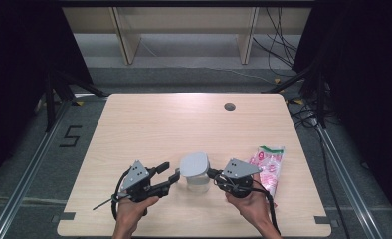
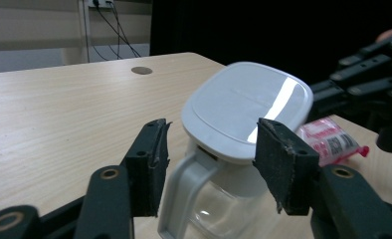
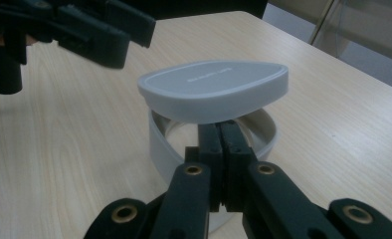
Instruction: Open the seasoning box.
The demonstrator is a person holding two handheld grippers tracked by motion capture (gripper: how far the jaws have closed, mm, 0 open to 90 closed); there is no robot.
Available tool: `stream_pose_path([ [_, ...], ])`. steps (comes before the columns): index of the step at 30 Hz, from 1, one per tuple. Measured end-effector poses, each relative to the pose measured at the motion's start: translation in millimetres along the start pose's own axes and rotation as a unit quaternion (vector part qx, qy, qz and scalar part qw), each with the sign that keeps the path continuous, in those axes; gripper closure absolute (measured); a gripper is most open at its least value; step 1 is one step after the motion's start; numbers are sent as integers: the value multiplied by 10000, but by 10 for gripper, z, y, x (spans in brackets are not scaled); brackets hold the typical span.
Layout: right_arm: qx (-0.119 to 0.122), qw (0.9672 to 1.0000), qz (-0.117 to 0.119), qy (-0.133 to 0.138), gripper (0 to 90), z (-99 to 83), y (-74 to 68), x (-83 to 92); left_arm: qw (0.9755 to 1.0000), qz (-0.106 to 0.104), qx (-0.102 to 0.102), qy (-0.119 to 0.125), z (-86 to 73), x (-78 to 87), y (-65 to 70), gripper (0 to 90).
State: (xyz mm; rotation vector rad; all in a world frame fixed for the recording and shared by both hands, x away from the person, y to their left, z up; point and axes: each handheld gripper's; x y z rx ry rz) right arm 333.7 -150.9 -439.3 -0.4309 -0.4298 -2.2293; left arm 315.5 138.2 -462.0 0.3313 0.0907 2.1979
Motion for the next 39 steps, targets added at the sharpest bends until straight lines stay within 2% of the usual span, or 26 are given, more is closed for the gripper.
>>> stream_pose_path([
  [3, 17, 10000, 54, -22, 900, 16, -9, -12, 9999, 12, -125, -89, -22, -5, 17, 395],
  [4, 14, 10000, 58, -12, 900, 46, -18, -22, 9997, 60, -144, -211, -44, 10, 66, 385],
  [5, 41, 10000, 60, 28, 900, 52, -25, -32, 9998, 12, -90, -180, -59, 6, 88, 379],
  [6, 23, 10000, 68, 10, 900, 65, -34, -31, 9996, -40, -187, -185, -64, 10, 91, 371],
  [7, 23, 10000, 68, 10, 900, 65, -34, -31, 9996, -40, -187, -185, -64, 10, 91, 366],
  [8, 14, 10000, 5, 54, 900, 74, -40, -34, 9997, 22, -117, -206, -76, 23, 114, 366],
  [9, 72, 9999, 99, 9, 900, 89, -37, -35, 9998, 80, -80, -192, -88, 30, 126, 361],
  [10, 26, 10000, 25, 53, 900, 100, -41, -42, 9997, 120, -95, -176, -107, 40, 145, 352],
  [11, -43, 10000, 28, 36, 900, 107, -55, -40, 9997, 120, -95, -176, -107, 40, 145, 349],
  [12, 85, 9999, 53, 81, 900, 113, -38, -49, 9996, 129, -143, -188, -130, 43, 158, 340],
  [14, 61, 9999, 72, 94, 900, 118, -39, -62, 9996, 151, -153, -185, -156, 42, 167, 327],
  [15, -4, 10000, 34, 79, 900, 120, -41, -63, 9994, 150, -246, -210, -164, 43, 165, 320],
  [17, -5, 10000, 39, 62, 900, 121, -42, -63, 9994, 133, -245, -186, -183, 36, 175, 316],
  [19, 55, 9999, 76, 84, 898, 131, -40, -73, 9995, 192, -167, -205, -228, 35, 204, 306],
  [20, 46, 9999, 67, 107, 898, 136, -44, -79, 9997, 157, -110, -144, -246, 26, 217, 300],
  [24, 113, 9998, 59, 133, 898, 170, -66, -90, 9995, 131, -202, -197, -325, 23, 289, 294],
  [26, 122, 9998, 82, 121, 898, 195, -71, -91, 9992, 208, -222, -268, -346, 32, 316, 291],
  [27, 132, 9998, 72, 156, 898, 202, -78, -98, 9994, 225, -159, -221, -367, 30, 338, 291],
  [29, 47, 9999, 48, 129, 898, 216, -95, -94, 9993, 220, -199, -226, -377, 30, 346, 291],
  [30, 170, 9997, 71, 173, 898, 242, -97, -113, 9993, 238, -197, -217, -406, 17, 375, 290],
  [33, 73, 9998, 51, 157, 899, 264, -115, -125, 9995, 182, -187, -201, -432, -2, 401, 290],
  [35, 206, 9995, 109, 192, 899, 301, -127, -151, 9993, 159, -179, -270, -451, -29, 431, 288],
  [36, 187, 9996, 128, 164, 899, 311, -136, -154, 9995, 125, -148, -269, -457, -32, 434, 287],
  [37, 223, 9995, 137, 186, 899, 320, -134, -162, 9998, 20, -60, -208, -465, -40, 453, 285],
  [38, 223, 9995, 137, 186, 899, 320, -134, -162, 9998, 20, -60, -208, -465, -40, 453, 280],
  [39, 219, 9994, 125, 219, 899, 328, -144, -175, 9998, -130, -4, -140, -472, -46, 471, 280],
])
Point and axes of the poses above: each handheld gripper's, and its own axes: x roughly backward along the jaws, z roughly out of its top, y roughly to its right, and after that the axes turned 6 degrees about -z, right-handed
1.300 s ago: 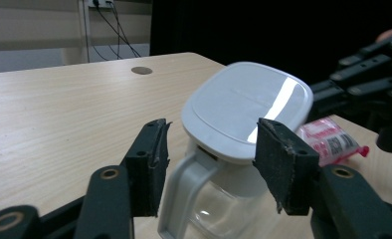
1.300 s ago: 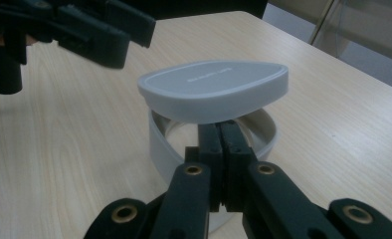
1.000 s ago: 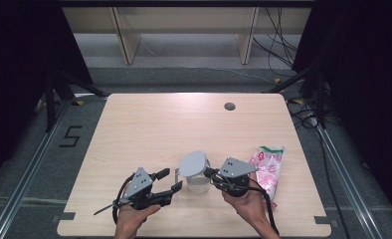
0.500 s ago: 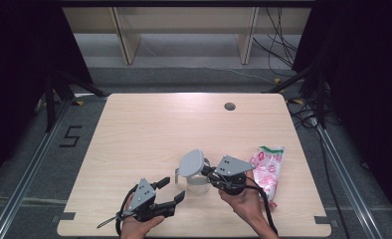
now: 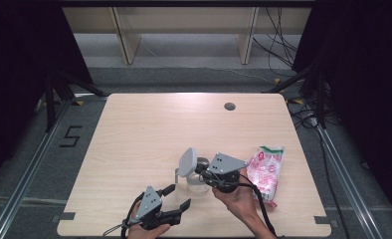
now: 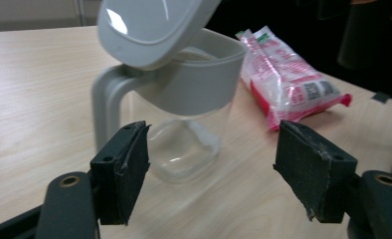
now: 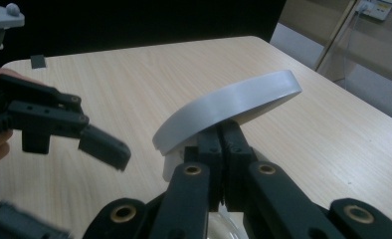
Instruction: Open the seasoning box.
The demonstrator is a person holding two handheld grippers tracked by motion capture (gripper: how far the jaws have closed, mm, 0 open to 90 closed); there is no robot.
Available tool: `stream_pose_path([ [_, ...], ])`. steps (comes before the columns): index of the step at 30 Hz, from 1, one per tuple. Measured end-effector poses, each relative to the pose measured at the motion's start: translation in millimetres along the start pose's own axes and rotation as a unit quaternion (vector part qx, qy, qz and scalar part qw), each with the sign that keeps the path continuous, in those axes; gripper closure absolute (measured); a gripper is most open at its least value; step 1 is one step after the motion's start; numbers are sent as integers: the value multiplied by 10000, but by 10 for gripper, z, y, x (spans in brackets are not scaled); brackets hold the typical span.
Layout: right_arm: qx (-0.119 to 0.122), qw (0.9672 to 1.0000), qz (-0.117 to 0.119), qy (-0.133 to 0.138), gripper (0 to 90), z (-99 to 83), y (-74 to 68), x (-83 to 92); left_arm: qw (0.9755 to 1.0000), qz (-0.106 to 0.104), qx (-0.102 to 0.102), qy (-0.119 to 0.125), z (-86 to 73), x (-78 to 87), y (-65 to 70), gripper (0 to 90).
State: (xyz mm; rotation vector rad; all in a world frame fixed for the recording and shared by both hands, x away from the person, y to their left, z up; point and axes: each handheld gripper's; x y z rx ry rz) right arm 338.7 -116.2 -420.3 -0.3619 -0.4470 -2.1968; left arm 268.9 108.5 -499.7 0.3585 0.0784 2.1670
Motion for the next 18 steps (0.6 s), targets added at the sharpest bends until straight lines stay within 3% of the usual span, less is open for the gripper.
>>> stream_pose_path([
  [1, 26, 10000, 30, -4, 899, 13, -6, -9, 9999, -141, -9, 58, -6, -10, 5, 279],
  [4, 44, 10000, 61, 11, 899, 45, -44, -47, 9998, -186, 7, 23, -20, -38, 49, 271],
  [8, 96, 9999, 105, -11, 899, 73, -75, -78, 9998, -212, -16, -28, -32, -59, 61, 269],
  [9, 128, 9999, 100, -14, 899, 95, -88, -98, 9998, -150, -57, -147, -39, -67, 66, 267],
  [11, 135, 9998, 142, 5, 899, 110, -104, -120, 9997, -53, 56, -232, -49, -71, 94, 266],
  [18, 178, 9996, 210, -24, 898, 134, -137, -159, 9996, -210, 78, -166, -59, -80, 109, 264],
])
Point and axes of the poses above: each handheld gripper's, and its own axes: x roughly backward along the jaws, z roughly out of its top, y roughly to its right, and after that the axes turned 6 degrees about -z, right-handed
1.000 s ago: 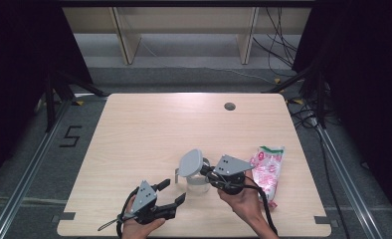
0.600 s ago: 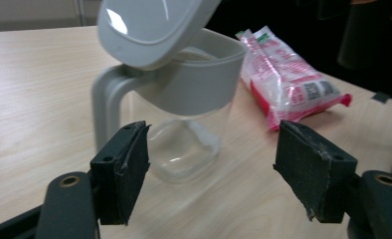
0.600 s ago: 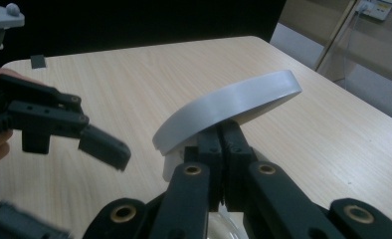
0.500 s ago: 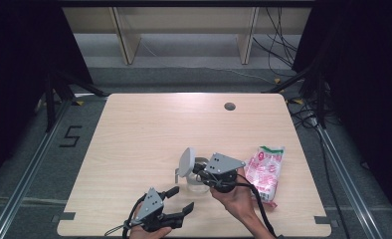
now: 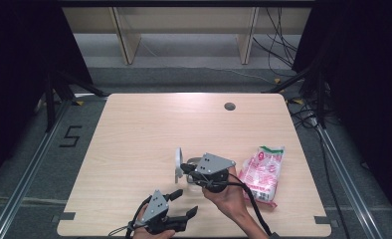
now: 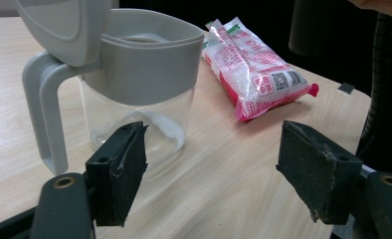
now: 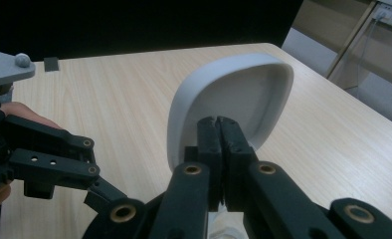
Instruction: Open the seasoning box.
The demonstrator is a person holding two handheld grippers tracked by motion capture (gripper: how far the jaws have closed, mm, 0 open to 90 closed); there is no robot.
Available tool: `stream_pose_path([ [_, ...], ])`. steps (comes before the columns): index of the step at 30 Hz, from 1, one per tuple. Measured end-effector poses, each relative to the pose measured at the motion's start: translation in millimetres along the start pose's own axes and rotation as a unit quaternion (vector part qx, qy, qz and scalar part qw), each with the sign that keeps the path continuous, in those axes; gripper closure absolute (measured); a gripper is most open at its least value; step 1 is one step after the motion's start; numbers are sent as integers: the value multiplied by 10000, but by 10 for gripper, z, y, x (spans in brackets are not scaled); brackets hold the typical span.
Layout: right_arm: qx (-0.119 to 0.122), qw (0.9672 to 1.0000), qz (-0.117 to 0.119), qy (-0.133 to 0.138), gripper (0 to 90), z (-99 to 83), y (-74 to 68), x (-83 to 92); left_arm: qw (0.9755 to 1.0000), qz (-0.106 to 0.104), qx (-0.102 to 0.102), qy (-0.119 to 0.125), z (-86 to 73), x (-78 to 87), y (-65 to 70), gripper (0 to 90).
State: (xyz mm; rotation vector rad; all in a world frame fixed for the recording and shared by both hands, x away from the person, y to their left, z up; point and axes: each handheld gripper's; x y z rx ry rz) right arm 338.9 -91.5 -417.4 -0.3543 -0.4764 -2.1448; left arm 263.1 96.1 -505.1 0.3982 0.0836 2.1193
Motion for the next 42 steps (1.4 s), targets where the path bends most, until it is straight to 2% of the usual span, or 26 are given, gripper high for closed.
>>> stream_pose_path([
  [2, -4, 10000, -42, 1, 883, -10, 18, 40, 10000, 37, -69, -49, 6, 15, -13, 264],
  [3, -68, 9999, -104, 14, 872, -39, 57, 106, 10000, 56, 65, 47, -2, 11, -5, 264],
  [6, -174, 9996, -238, 37, 851, -106, 125, 214, 9999, 109, -19, -30, 10, 45, -20, 264],
  [10, -553, 9960, -679, -158, 742, -413, 369, 551, 9999, 109, 33, 21, 2, 48, -26, 263],
  [12, -579, 9951, -783, -146, 715, -479, 423, 600, 9999, 119, 25, 9, 5, 52, -32, 263],
  [14, -955, 9890, -1083, -314, 623, -681, 531, 784, 9999, 157, 31, -24, 3, 51, -26, 263],
  [15, -924, 9886, -1151, -294, 612, -748, 568, 827, 9997, 106, -175, -105, 8, 58, -50, 263],
  [17, -1193, 9848, -1208, -364, 595, -863, 586, 896, 9999, 96, -84, -33, 8, 49, -46, 261],
  [19, -1244, 9813, -1398, -439, 555, -943, 615, 958, 9998, 172, 1, -59, -3, 48, -35, 259],
  [23, -1502, 9766, -1455, -498, 529, -991, 620, 1017, 9999, 161, 41, -29, 0, 54, -30, 256],
  [24, -1466, 9767, -1500, -462, 517, -1008, 641, 1039, 9998, 182, -15, -83, 0, 63, -39, 254],
  [25, -1600, 9741, -1526, -467, 501, -1023, 636, 1068, 9998, 152, -110, -39, -6, 55, -59, 247],
  [28, -1491, 9753, -1572, -421, 479, -1063, 670, 1086, 9997, 174, -157, -114, 4, 72, -75, 242],
  [29, -1607, 9726, -1613, -467, 466, -1085, 668, 1105, 9998, 180, -86, -59, 2, 66, -68, 241],
  [30, -1599, 9729, -1613, -427, 457, -1100, 678, 1101, 9998, 193, -61, -62, 2, 66, -66, 240],
  [31, -1847, 9665, -1695, -556, 436, -1129, 667, 1146, 9997, 196, -117, -109, 5, 67, -72, 237],
  [32, -1733, 9688, -1698, -500, 420, -1157, 704, 1149, 9997, 196, -117, -109, 5, 67, -72, 237],
  [34, -1792, 9670, -1739, -501, 390, -1193, 726, 1169, 9998, 150, -129, -81, 11, 55, -82, 236],
  [35, -1926, 9635, -1779, -544, 376, -1215, 720, 1189, 9997, 180, -129, -104, 24, 47, -83, 235],
  [36, -1926, 9635, -1779, -544, 376, -1215, 720, 1189, 9997, 180, -129, -104, 24, 47, -83, 235],
  [37, -2060, 9605, -1776, -585, 364, -1266, 742, 1217, 9997, 205, -121, -101, 27, 39, -82, 236],
  [38, -2053, 9605, -1788, -582, 361, -1297, 763, 1226, 9995, 228, -161, -154, 24, 39, -94, 235],
  [39, -2038, 9606, -1791, -599, 360, -1329, 780, 1241, 9996, 264, 43, -133, 10, 32, -75, 235],
  [40, -2038, 9606, -1791, -599, 360, -1329, 780, 1241, 9996, 264, 43, -133, 10, 32, -75, 235],
  [41, -2274, 9550, -1796, -631, 360, -1341, 753, 1250, 9994, 287, 41, -194, 5, 36, -81, 235],
  [42, -2254, 9556, -1787, -646, 360, -1374, 765, 1266, 9995, 270, 30, -181, 4, 33, -81, 234],
])
Point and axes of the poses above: each handheld gripper's, and its own axes: x roughly backward along the jaws, z roughly out of its top, y roughly to its right, and after that the axes turned 6 degrees about -z, right-handed
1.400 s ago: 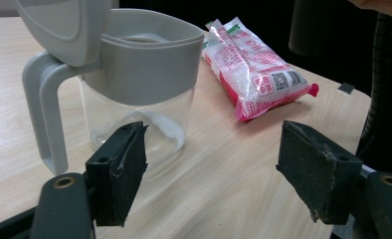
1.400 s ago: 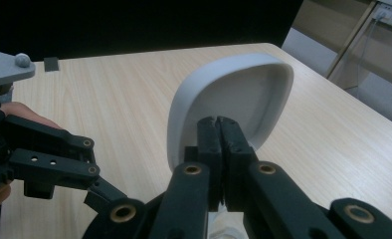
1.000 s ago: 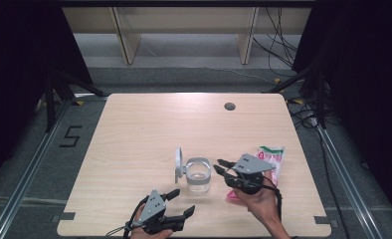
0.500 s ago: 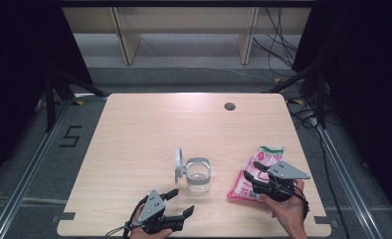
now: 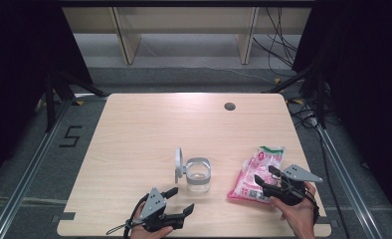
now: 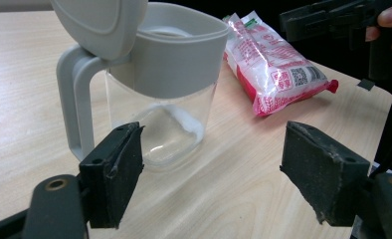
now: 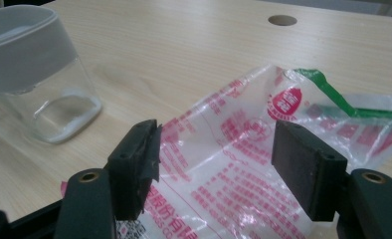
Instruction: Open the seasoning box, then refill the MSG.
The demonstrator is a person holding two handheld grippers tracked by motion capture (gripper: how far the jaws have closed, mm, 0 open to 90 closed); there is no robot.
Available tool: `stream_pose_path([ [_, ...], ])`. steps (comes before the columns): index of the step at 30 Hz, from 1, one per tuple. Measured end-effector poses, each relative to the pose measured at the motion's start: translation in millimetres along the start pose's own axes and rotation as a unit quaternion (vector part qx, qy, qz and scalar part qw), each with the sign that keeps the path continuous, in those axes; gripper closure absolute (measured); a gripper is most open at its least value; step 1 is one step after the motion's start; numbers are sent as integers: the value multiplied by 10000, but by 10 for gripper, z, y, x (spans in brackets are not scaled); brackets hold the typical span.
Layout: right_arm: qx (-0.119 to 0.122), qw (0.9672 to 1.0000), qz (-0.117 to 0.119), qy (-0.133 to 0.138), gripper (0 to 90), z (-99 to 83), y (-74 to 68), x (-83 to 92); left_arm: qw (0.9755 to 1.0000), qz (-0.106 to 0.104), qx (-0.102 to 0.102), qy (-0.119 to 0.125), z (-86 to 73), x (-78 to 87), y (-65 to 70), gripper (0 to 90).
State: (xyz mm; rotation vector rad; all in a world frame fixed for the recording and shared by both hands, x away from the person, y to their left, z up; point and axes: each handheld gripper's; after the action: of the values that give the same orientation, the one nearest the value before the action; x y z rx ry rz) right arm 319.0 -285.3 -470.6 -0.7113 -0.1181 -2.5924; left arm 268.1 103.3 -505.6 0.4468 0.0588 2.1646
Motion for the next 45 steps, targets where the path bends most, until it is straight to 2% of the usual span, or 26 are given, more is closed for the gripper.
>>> stream_pose_path([
  [1, -108, 9999, -72, 12, 359, -23, 10, 10, 9999, -51, -130, 37, 6, -1, -16, 234],
  [3, -39, 10000, -46, 74, 356, -28, 45, 16, 9999, -31, -166, -6, 9, 7, -23, 234],
  [6, -151, 9997, -180, 98, 337, -70, 102, 46, 9999, -23, -125, 21, 9, 0, -18, 234],
  [7, -328, 9993, -174, 32, 333, -82, 93, 68, 10000, -13, -85, 11, 8, 1, -13, 234],
  [8, -222, 9996, -196, 29, 330, -89, 134, 75, 10000, -8, -90, 4, 6, 3, -12, 234],
  [12, -238, 9993, -294, 48, 303, -120, 193, 71, 9998, -78, -189, 18, 1, -4, -23, 234],
  [13, -423, 9987, -277, -6, 291, -130, 174, 84, 9999, -29, -147, -37, 3, 4, -10, 234],
  [14, -338, 9990, -291, -51, 264, -147, 220, 66, 9998, -48, -198, -22, 10, 3, -20, 234],
  [15, -303, 9991, -296, -39, 258, -155, 234, 60, 10000, -7, 7, 23, 4, 4, 5, 234],
  [17, -516, 9983, -271, -52, 236, -167, 230, 56, 10000, -23, -28, 31, -1, 8, 3, 234],
  [20, -414, 9986, -296, -173, 201, -173, 276, 54, 10000, 6, 15, 46, -10, 7, 14, 234],
  [21, -698, 9968, -259, -297, 185, -179, 240, 73, 10000, -7, -17, 12, -11, 11, 15, 234],
  [22, -419, 9986, -309, -135, 185, -195, 293, 39, 10000, -24, -5, 54, -12, 7, 21, 234],
  [23, -633, 9973, -292, -230, 185, -199, 264, 61, 10000, -5, -12, 24, -4, 20, 32, 234],
  [24, -503, 9982, -260, -204, 185, -192, 295, 66, 9999, -66, -2, 138, -3, 10, 33, 235],
  [26, -740, 9965, -293, -245, 182, -197, 295, 70, 10000, 36, -60, 11, 1, 51, 25, 235],
  [29, -554, 9980, -268, -153, 182, -203, 360, 37, 9998, -46, -148, 81, -8, 50, 4, 235],
  [30, -838, 9956, -274, -330, 183, -205, 345, 46, 9997, -56, -229, 69, -6, 54, -7, 234],
  [31, -575, 9980, -225, -150, 182, -220, 394, 2, 9999, 6, -1, 115, -18, 56, 35, 234],
  [34, -658, 9974, -219, -211, 185, -209, 400, 15, 10000, 35, -89, 17, -14, 76, 43, 235],
  [35, -575, 9978, -282, -190, 191, -205, 409, 4, 9997, -13, -238, 25, -3, 76, 24, 235],
  [41, -648, 9971, -260, -296, 225, -168, 392, -93, 10000, -10, -82, 46, -16, 71, 59, 235],
  [42, -493, 9981, -258, -280, 231, -159, 417, -121, 9995, -85, -299, 47, -4, 71, 31, 235],
  [43, -682, 9967, -188, -406, 237, -152, 382, -123, 9996, -41, -267, -2, -4, 76, 39, 235],
  [44, -682, 9967, -188, -406, 237, -152, 382, -123, 9996, -41, -267, -2, -4, 76, 39, 235],
  [45, -495, 9981, -206, -309, 239, -151, 407, -198, 9999, -28, -145, 1, -13, 70, 57, 235],
])
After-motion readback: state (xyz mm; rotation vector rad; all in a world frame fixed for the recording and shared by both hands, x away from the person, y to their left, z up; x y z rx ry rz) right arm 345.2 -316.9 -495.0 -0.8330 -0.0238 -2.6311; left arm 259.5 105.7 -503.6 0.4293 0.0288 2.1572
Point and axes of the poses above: each handheld gripper's, and its own axes: x roughly backward along the jaws, z roughly out of its top, y roughly to its right, and after that the axes turned 6 degrees about -z, right-handed
